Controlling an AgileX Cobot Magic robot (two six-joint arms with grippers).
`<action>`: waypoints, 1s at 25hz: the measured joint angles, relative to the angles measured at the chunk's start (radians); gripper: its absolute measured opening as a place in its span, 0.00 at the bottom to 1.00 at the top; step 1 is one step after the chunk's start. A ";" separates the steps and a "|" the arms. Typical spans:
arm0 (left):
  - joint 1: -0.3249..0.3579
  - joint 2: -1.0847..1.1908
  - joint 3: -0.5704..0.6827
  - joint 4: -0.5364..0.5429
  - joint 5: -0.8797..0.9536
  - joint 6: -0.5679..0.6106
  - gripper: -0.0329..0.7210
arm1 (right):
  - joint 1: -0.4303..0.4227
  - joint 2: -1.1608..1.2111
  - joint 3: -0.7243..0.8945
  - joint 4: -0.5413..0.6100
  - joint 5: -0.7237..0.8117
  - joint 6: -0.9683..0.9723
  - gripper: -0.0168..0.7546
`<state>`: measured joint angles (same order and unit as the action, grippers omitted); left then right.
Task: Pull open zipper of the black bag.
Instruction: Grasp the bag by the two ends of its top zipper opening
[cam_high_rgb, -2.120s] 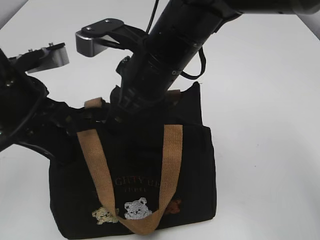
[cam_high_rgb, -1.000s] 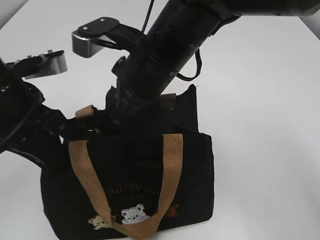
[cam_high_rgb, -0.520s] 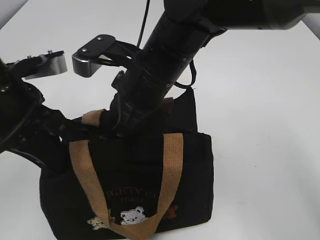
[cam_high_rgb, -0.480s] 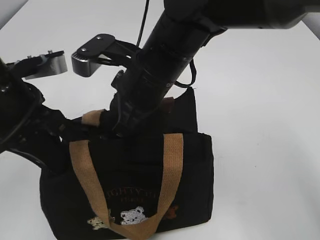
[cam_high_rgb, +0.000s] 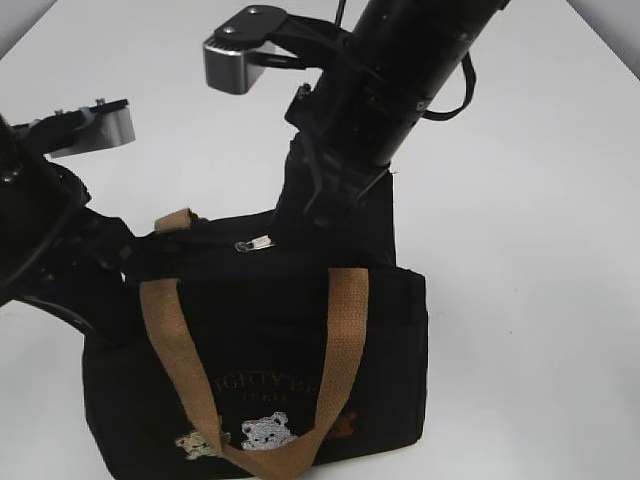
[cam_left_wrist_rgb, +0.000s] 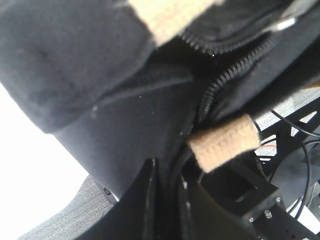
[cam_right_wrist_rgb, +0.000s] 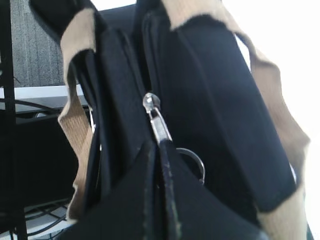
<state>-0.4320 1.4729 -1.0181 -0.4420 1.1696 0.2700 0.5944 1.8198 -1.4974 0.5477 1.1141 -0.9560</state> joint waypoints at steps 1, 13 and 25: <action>0.000 0.000 0.000 0.000 0.000 0.000 0.09 | -0.006 -0.003 0.000 0.000 0.013 0.000 0.02; 0.000 0.000 0.000 0.000 -0.001 -0.008 0.09 | -0.102 -0.069 0.001 -0.098 0.097 0.128 0.02; 0.000 0.000 0.000 0.001 -0.001 -0.015 0.09 | -0.169 -0.081 0.042 -0.187 0.104 0.235 0.02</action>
<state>-0.4320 1.4729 -1.0181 -0.4410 1.1684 0.2545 0.4257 1.7387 -1.4551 0.3606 1.2181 -0.7210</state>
